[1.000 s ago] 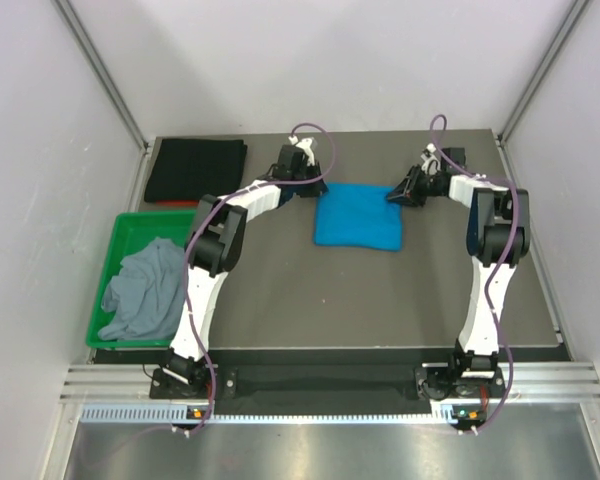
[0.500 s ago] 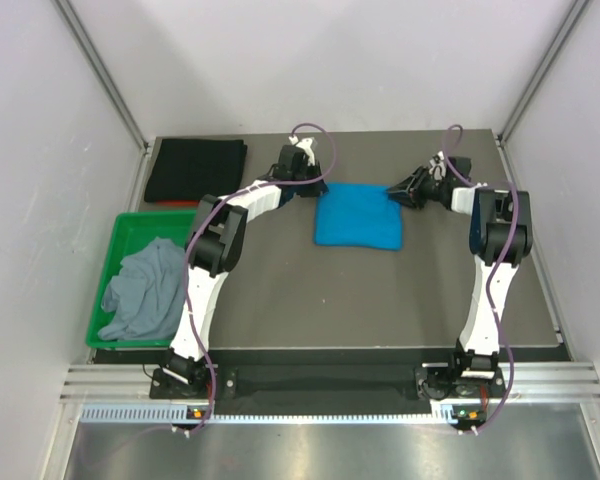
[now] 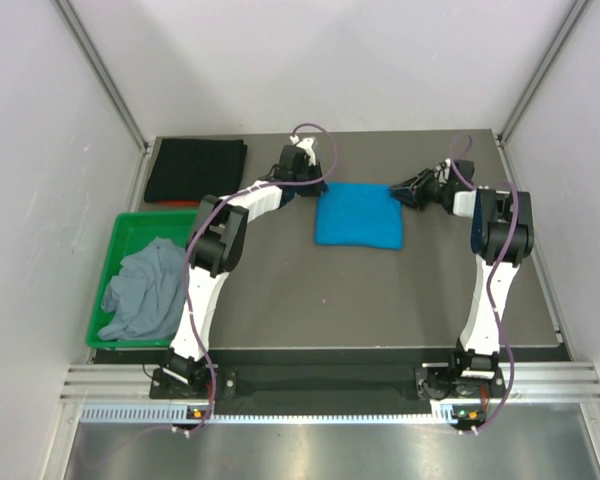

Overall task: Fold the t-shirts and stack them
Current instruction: Fold the tshirt

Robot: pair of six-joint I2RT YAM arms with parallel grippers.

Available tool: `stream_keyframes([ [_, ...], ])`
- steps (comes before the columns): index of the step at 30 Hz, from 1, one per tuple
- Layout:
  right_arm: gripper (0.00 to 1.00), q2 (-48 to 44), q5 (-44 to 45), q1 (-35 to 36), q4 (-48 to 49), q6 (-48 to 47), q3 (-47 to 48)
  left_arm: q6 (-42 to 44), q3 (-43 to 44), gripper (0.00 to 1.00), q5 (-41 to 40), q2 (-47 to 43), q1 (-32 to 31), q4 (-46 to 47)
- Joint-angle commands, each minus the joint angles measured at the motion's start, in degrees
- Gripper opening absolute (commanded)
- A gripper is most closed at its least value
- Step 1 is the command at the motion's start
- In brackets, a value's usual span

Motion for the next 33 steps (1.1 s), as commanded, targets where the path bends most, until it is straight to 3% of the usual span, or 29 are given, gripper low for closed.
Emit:
stream_keyframes([
  [1, 0.31, -0.01, 10.14, -2.48, -0.88, -1.25, -0.63, 1.78, 1.02, 0.24, -2.56, 0.83, 0.49, -1.08],
  [4, 0.27, -2.38, 8.47, -2.48, -5.00, -5.64, 2.09, 0.46, 2.25, 0.24, -2.47, -1.89, 0.67, -3.54],
  [12, 0.22, -11.35, 7.24, -1.52, -27.86, -23.67, 10.71, -1.03, 0.77, 0.26, 2.28, -14.28, 1.20, -4.16],
  [15, 0.14, -14.60, 6.10, -0.64, -27.78, -25.00, 8.61, -1.65, -4.24, 0.27, 3.33, -18.67, 1.20, -1.79],
  [17, 0.01, -16.53, 5.04, 0.76, -27.08, -25.18, 6.33, -2.52, -6.61, 0.27, 4.99, -20.43, 1.20, -1.78],
  [21, 0.00, -17.33, -0.83, 4.19, -20.23, -22.10, -0.61, -6.90, -11.88, 0.23, 16.47, -21.67, 1.20, 3.46],
  [24, 0.00, -16.02, -3.04, 8.06, -19.43, -24.21, -3.07, -10.70, -18.65, 0.21, 20.29, -21.94, 0.59, 10.41],
  [29, 0.02, -12.08, -4.63, 7.28, -9.78, -24.21, -13.00, -10.79, -24.80, 0.18, 20.12, -18.87, -0.21, 11.40],
  [33, 0.02, -9.07, -4.29, 6.40, -11.77, -27.72, -12.93, -7.20, -20.96, 0.16, 15.12, -15.26, -0.30, 0.26],
])
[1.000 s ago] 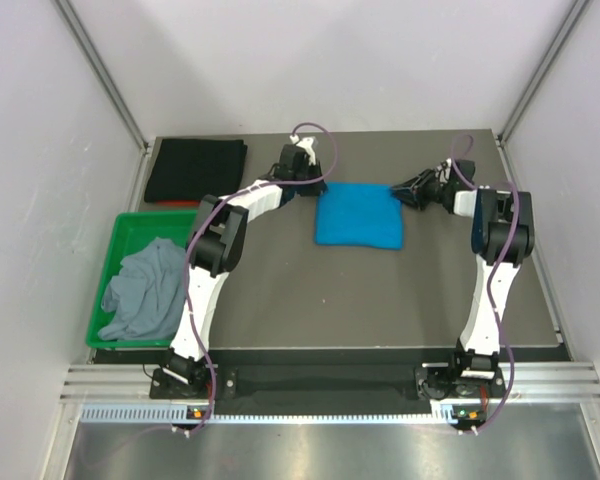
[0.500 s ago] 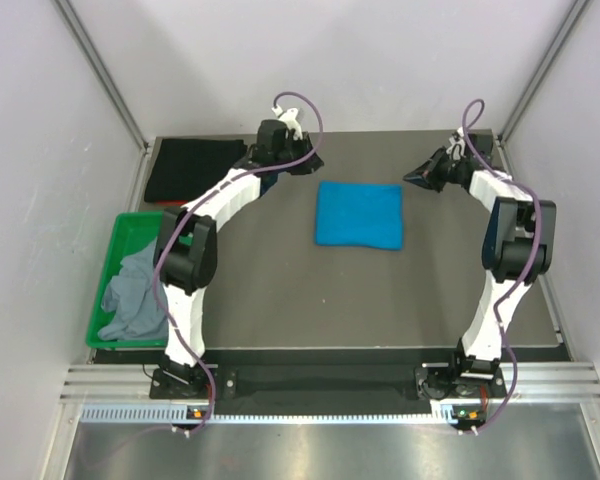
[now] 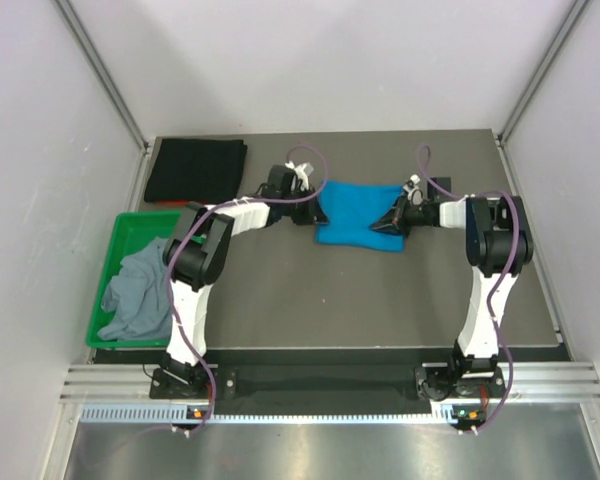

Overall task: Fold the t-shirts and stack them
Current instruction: Fold the tshirt

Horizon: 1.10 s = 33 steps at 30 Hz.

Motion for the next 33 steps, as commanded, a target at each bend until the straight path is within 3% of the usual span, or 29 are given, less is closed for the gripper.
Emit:
stream_keyframes([
  [1, 0.02, 1.29, 1.62, -1.52, 1.03, -6.34, 1.15, 2.58, 3.42, 0.16, -3.00, 1.33, 0.16, -6.87],
  [4, 0.02, -1.08, 0.13, -1.43, 0.84, -5.75, 1.86, 3.99, 5.26, 0.16, -7.49, -0.59, 0.34, -9.80],
  [8, 0.04, -6.61, -0.31, -0.20, -6.17, -8.20, 4.58, 7.06, 7.81, 0.26, -7.32, -4.11, 0.78, -11.99],
  [11, 0.05, -9.51, 0.04, -0.02, -7.33, -9.79, 2.49, 9.00, 9.92, 0.41, -5.66, -4.47, 2.09, -15.42],
  [19, 0.06, -7.42, 5.14, -1.69, -3.39, -10.23, -5.78, 8.04, 10.36, 0.54, 5.57, 0.44, 3.77, -13.06],
  [25, 0.08, -5.73, 11.55, -1.69, -11.17, -13.38, -1.14, 7.86, 15.19, 0.55, 7.44, 5.81, 4.56, -14.20],
  [33, 0.17, -19.44, 13.31, -0.38, -13.22, -13.04, -1.30, 7.86, 16.96, 0.58, 6.30, 9.85, 4.38, -14.90],
])
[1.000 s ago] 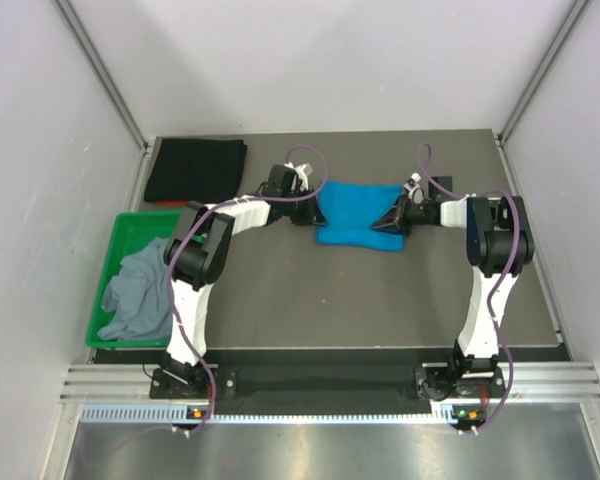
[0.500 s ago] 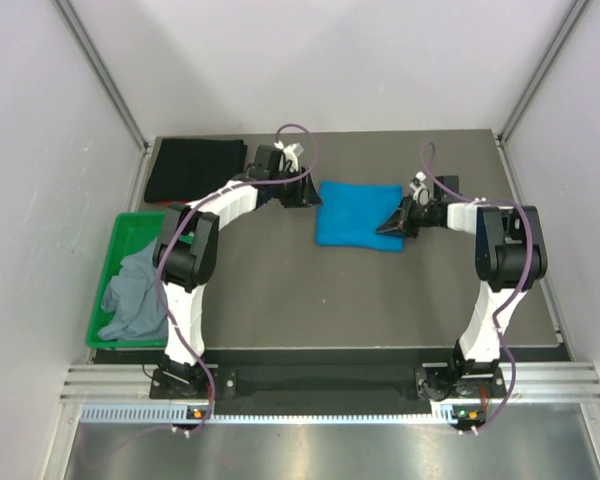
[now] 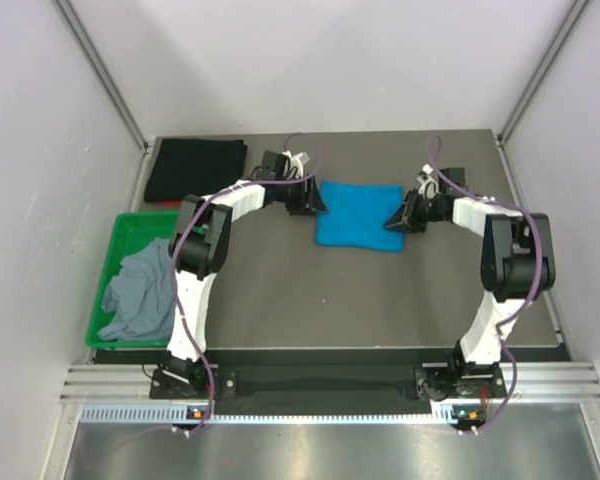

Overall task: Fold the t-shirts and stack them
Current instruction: Fold the tshirt, then neatly place the folded tshirt to the corner

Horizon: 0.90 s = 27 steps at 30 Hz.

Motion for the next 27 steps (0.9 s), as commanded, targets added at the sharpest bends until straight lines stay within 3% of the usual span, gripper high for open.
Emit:
stream_keyframes([
  [1, 0.18, -9.28, 2.65, 1.31, 0.09, -1.26, 1.06, 0.87, 2.20, 0.58, 0.62, 1.20, 0.10, 0.79],
  [11, 0.21, -13.78, 3.00, 3.07, -0.17, 0.32, 0.79, -0.45, 6.86, 0.57, -2.36, 6.39, -0.95, 0.35],
  [19, 0.22, -17.73, 2.91, 3.60, 0.80, 1.73, 0.26, -2.91, 9.41, 0.51, -6.93, 8.41, -2.98, -1.93],
  [23, 0.22, -19.14, 2.82, 3.86, 0.36, 0.94, 0.00, -4.40, 9.59, 0.38, -7.99, 9.12, -3.77, -1.93],
  [27, 0.21, -19.58, 2.65, 3.95, 0.09, 0.76, -0.44, -5.81, 12.22, 0.00, -10.45, 9.73, -4.30, -4.04],
])
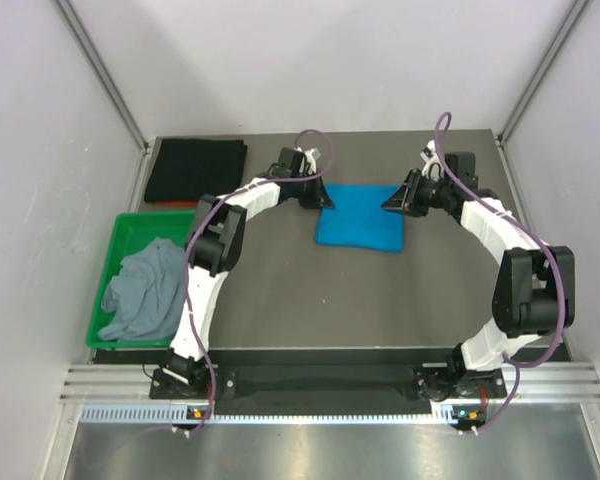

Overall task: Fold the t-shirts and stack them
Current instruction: Neatly place the folded tshirt to the corner

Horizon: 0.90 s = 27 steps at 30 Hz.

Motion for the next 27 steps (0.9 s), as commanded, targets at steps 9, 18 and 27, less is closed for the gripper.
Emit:
stream_keyframes([
  [9, 0.20, -3.28, 0.18, 0.63, 1.82, -0.26, -2.81, 7.93, 5.09, 0.00, -13.29, -6.15, -0.97, -15.42],
  [18, 0.21, -3.98, 0.00, 0.63, 1.21, 0.18, -1.93, 16.36, 10.09, 0.00, -19.63, -9.76, -0.45, -24.29],
  [27, 0.21, -3.72, -0.35, 0.63, 1.21, 0.18, -1.32, 25.59, 18.28, 0.00, -24.63, -10.37, 2.80, -33.70],
])
